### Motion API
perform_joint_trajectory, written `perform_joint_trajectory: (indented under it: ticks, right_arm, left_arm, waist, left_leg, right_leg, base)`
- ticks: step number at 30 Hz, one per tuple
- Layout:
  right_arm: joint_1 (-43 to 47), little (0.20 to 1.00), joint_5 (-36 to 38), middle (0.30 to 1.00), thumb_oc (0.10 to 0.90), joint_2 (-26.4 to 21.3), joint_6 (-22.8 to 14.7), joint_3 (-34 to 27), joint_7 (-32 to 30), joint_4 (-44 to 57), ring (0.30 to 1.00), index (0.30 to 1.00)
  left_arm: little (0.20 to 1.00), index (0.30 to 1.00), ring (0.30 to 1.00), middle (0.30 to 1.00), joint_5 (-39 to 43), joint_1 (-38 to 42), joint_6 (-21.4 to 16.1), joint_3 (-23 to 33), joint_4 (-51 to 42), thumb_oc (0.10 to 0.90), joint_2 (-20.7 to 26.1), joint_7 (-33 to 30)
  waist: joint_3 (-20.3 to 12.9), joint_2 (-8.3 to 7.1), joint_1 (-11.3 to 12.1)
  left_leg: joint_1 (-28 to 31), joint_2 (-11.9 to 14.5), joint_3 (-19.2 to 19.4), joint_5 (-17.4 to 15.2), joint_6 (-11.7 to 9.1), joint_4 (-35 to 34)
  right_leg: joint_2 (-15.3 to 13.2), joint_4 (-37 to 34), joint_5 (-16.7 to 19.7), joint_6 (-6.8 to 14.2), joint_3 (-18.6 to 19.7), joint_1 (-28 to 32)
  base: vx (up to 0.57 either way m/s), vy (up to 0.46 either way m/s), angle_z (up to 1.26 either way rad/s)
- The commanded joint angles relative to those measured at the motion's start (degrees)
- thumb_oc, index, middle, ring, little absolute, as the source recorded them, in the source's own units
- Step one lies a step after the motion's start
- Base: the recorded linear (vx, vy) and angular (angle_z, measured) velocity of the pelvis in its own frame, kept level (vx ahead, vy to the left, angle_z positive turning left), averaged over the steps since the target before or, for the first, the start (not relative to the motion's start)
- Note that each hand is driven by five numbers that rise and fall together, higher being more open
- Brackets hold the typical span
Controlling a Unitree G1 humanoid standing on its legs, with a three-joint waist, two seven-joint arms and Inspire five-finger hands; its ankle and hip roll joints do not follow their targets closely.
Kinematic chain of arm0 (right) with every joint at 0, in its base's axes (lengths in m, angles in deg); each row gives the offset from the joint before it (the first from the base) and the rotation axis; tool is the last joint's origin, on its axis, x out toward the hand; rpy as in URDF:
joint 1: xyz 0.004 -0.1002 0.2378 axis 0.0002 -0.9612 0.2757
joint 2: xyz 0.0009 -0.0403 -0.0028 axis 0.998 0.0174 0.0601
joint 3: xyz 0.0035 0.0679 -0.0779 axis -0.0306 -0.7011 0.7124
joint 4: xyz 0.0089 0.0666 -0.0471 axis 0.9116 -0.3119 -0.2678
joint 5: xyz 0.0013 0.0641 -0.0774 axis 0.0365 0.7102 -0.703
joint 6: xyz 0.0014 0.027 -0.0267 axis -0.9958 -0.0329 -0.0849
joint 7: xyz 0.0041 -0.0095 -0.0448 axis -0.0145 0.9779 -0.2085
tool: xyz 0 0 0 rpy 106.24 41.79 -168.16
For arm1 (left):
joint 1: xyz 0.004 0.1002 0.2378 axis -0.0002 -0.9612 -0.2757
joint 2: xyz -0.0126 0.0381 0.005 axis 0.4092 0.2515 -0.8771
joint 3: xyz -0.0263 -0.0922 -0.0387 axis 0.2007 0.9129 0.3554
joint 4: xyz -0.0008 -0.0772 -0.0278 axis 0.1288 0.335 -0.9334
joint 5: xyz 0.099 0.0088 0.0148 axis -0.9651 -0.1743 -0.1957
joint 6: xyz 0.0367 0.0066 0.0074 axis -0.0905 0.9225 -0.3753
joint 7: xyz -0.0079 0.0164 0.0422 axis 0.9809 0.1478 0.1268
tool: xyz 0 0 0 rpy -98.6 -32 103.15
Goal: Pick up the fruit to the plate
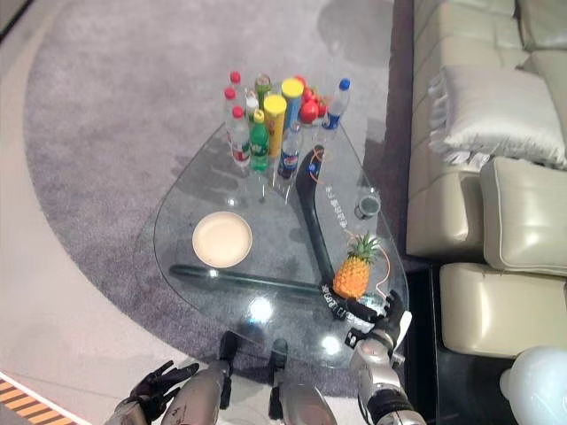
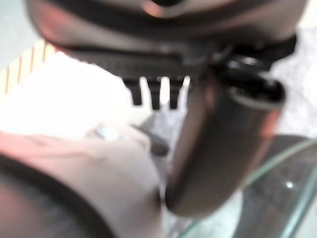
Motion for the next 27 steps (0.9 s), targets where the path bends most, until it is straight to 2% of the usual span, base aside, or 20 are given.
perform_joint_trajectory:
  ticks: [1, 4, 7, 12, 23, 27]
  right_arm:
    - [1.7, 0.900, -0.8, 0.900, 0.800, -5.0, -4.5, -1.4, -6.3, 8.5, 0.900, 0.900]
    - [4.7, 0.900, -1.9, 0.900, 0.800, -6.0, -4.4, -2.0, -9.0, 10.1, 0.900, 0.900]
    - [9.4, 0.900, -4.1, 0.900, 0.800, -7.2, -2.5, -1.8, -11.3, 9.9, 0.900, 0.900]
    - [14.9, 0.900, -3.6, 0.900, 0.800, -9.9, -0.2, -1.3, -11.6, 9.2, 0.900, 0.900]
    - [20.2, 0.900, -1.8, 0.900, 0.800, -11.1, 2.3, -1.2, -16.9, 6.8, 0.900, 0.900]
    - [22.1, 0.900, -1.2, 0.900, 0.800, -10.9, 4.4, -0.8, -19.3, 3.3, 0.900, 0.900]
  left_arm:
    - [0.900, 0.900, 0.900, 0.900, 2.7, -1.9, -0.5, -2.6, -0.2, 0.800, 0.9, -1.3]
    - [0.900, 0.900, 0.900, 0.900, 4.2, -1.2, -0.4, -3.5, -1.4, 0.800, 0.6, -1.3]
    - [0.900, 0.900, 0.900, 0.900, 5.6, 0.1, -0.9, -4.4, -1.6, 0.800, 0.3, -1.0]
    - [0.900, 0.900, 0.900, 0.900, 7.5, 0.8, -1.5, -5.6, -3.0, 0.800, -0.1, -0.7]
    - [0.900, 0.900, 0.900, 0.900, 10.9, 0.5, -1.5, -7.6, -5.7, 0.800, -0.2, -0.7]
    - [0.900, 0.900, 0.900, 0.900, 14.4, 0.2, -3.4, -8.8, -8.2, 0.800, -0.4, 2.1]
  waist:
    - [-1.1, -0.80, 0.2]
    - [0.3, 0.04, 0.0]
    - [1.7, 0.87, -0.2]
    - [3.3, 1.79, 0.0]
    - [3.3, 3.18, -0.1]
    - [3.3, 3.93, 0.1]
  left_leg:
    - [-3.7, -2.1, -0.2, -5.5, 0.3, 7.9]
    - [-5.7, -2.5, -0.2, -5.5, 0.4, 9.3]
    - [-7.8, -3.0, -0.1, -5.3, 0.4, 10.3]
    - [-10.2, -3.4, 0.2, -4.9, 0.4, 11.5]
    - [-16.1, -3.8, 0.9, -4.8, 0.6, 14.0]
    - [-18.2, -4.0, 1.1, -4.8, 0.7, 14.8]
  right_leg:
    - [-1.8, 8.4, -3.0, 1.3, 1.9, -4.8]
    - [-2.0, 9.8, -3.2, 1.1, 2.1, -7.1]
    - [-2.2, 10.8, -3.2, 0.9, 2.3, -9.4]
    - [-2.4, 11.8, -3.0, 0.7, 2.5, -12.0]
    - [-2.6, 14.3, -2.8, 0.3, 2.7, -18.6]
    - [-2.7, 15.4, -2.7, 0.3, 2.8, -21.1]
  base:
    - [-0.09, 0.066, 0.03]
    - [-0.08, 0.076, -0.02]
    - [-0.08, 0.077, -0.02]
    - [-0.04, 0.052, -0.05]
    - [0.00, 0.009, 0.00]
    - [0.02, 0.033, -0.02]
